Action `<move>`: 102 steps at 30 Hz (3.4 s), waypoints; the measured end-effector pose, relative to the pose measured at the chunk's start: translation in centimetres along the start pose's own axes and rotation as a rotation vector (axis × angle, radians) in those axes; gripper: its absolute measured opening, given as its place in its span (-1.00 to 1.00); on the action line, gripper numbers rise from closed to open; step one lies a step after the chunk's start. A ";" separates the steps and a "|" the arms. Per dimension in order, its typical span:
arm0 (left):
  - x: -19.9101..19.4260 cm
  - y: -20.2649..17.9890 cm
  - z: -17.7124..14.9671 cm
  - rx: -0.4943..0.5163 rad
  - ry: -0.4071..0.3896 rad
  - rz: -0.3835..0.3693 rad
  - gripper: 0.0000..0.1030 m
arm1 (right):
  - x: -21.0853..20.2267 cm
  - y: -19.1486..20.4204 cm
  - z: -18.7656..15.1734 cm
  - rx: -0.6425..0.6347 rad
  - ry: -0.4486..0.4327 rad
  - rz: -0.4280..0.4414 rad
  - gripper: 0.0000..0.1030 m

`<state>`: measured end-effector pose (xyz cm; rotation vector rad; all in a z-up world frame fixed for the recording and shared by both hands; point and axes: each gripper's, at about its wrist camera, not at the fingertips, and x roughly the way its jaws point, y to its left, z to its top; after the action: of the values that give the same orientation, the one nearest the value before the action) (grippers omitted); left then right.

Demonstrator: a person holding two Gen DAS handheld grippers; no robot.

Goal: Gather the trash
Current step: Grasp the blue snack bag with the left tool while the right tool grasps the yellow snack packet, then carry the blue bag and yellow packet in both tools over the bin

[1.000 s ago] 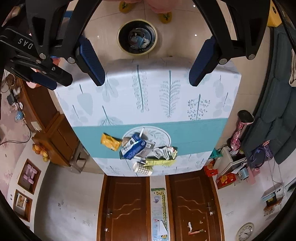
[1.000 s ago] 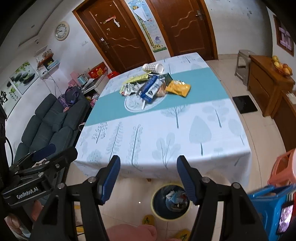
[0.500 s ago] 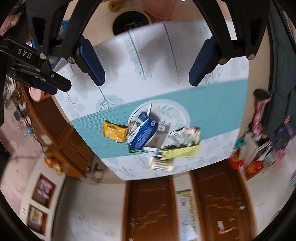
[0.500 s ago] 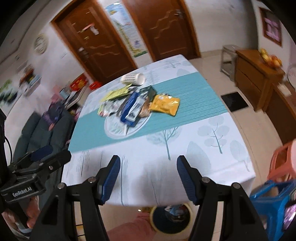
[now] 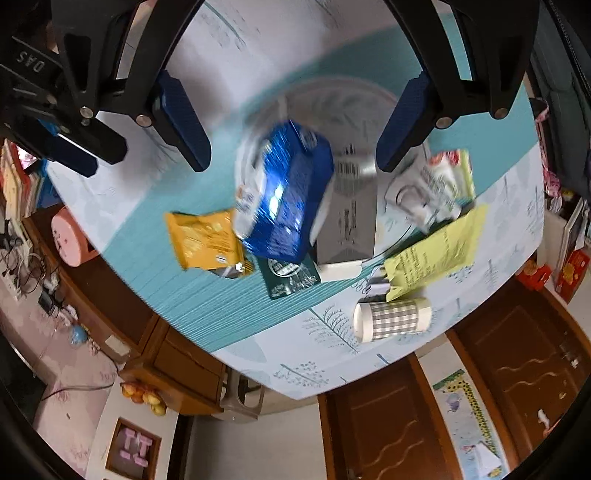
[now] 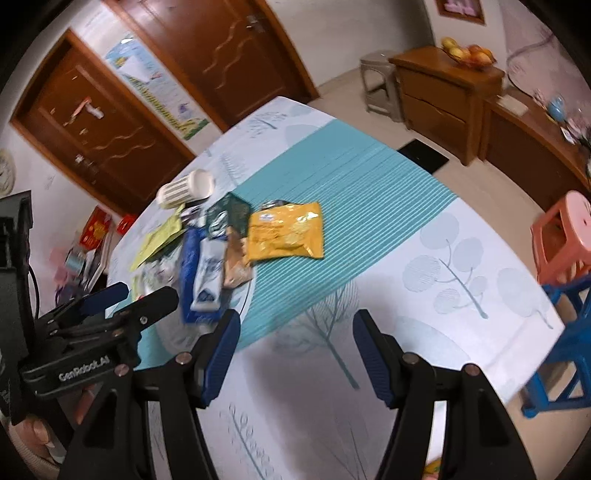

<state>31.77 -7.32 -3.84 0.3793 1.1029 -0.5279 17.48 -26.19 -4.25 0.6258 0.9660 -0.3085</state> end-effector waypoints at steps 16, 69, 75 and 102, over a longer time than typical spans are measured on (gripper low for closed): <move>6.6 1.3 1.4 0.026 0.101 -0.071 0.33 | 6.5 2.2 3.1 -0.211 -0.005 -0.119 0.24; -3.2 1.8 -5.5 -0.170 0.169 -0.177 -0.24 | 0.2 1.0 -1.8 -0.201 -0.006 0.144 -0.73; -5.8 -0.1 -7.4 -0.169 0.127 -0.209 -0.24 | -1.8 -0.5 -3.5 -0.195 0.012 0.181 -0.77; -11.9 -17.0 -21.6 -0.236 0.028 -0.120 -0.25 | -11.5 -11.9 -11.6 -0.284 0.070 0.318 -0.90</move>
<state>1.89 -7.08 -2.33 0.1151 1.2056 -0.4922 -2.62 -28.66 -3.61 0.5217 0.9397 0.1322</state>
